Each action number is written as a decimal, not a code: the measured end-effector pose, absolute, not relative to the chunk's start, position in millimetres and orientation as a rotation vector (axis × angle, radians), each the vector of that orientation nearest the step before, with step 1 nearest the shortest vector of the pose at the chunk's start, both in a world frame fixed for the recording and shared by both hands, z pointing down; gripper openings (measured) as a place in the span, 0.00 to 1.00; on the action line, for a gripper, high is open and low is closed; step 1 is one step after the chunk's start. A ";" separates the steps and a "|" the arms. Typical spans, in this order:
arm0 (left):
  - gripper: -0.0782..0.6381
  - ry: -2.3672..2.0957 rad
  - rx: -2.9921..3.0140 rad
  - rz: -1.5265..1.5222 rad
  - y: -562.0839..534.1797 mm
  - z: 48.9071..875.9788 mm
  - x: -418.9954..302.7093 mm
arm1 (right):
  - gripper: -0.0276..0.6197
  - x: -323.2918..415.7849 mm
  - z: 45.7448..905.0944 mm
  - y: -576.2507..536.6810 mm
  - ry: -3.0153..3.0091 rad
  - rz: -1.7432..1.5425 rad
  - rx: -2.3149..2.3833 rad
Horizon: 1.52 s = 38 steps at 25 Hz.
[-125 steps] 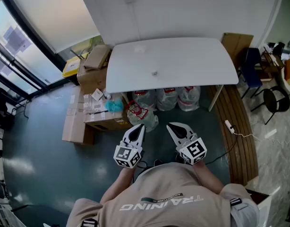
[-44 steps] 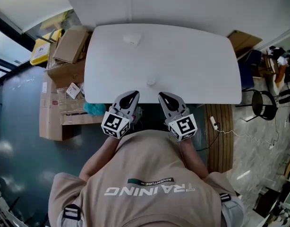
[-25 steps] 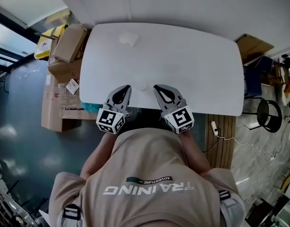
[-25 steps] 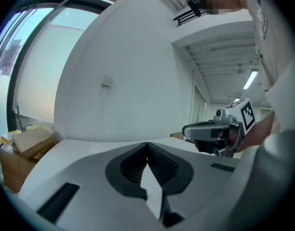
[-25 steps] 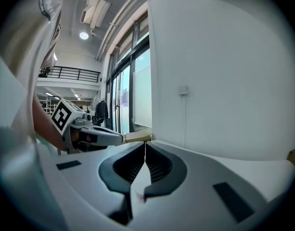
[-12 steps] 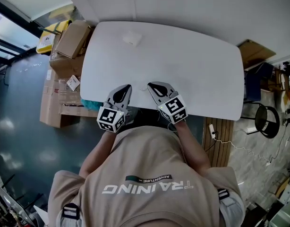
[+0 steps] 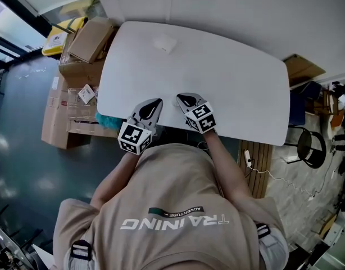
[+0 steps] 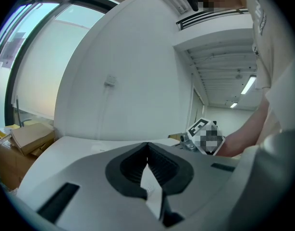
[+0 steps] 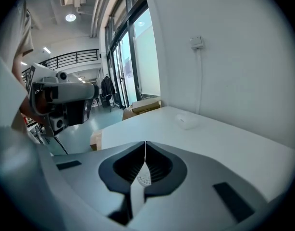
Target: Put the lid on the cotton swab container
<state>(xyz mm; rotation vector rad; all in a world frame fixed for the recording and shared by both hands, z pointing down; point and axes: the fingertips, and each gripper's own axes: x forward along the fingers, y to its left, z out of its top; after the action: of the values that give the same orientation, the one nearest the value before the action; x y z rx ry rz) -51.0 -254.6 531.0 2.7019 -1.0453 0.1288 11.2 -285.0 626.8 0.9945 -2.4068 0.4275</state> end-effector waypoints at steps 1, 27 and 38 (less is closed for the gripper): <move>0.13 -1.037 2.705 0.126 -255.3 531.7 -51.9 | 0.07 11.1 629.5 -287.5 -2.397 0.431 0.998; 0.13 -0.995 2.711 0.086 -267.0 530.4 -62.7 | 0.07 17.0 689.4 -282.3 -2.204 0.530 0.963; 0.13 -1.014 2.690 0.085 -264.8 529.8 -63.5 | 0.07 13.7 691.5 -283.7 -2.141 0.468 0.976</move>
<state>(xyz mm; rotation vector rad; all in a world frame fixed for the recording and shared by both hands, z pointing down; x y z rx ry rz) -63.5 -264.8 529.8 2.6904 -1.0137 0.0850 13.7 -283.7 691.5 0.9760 -2.1406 0.4680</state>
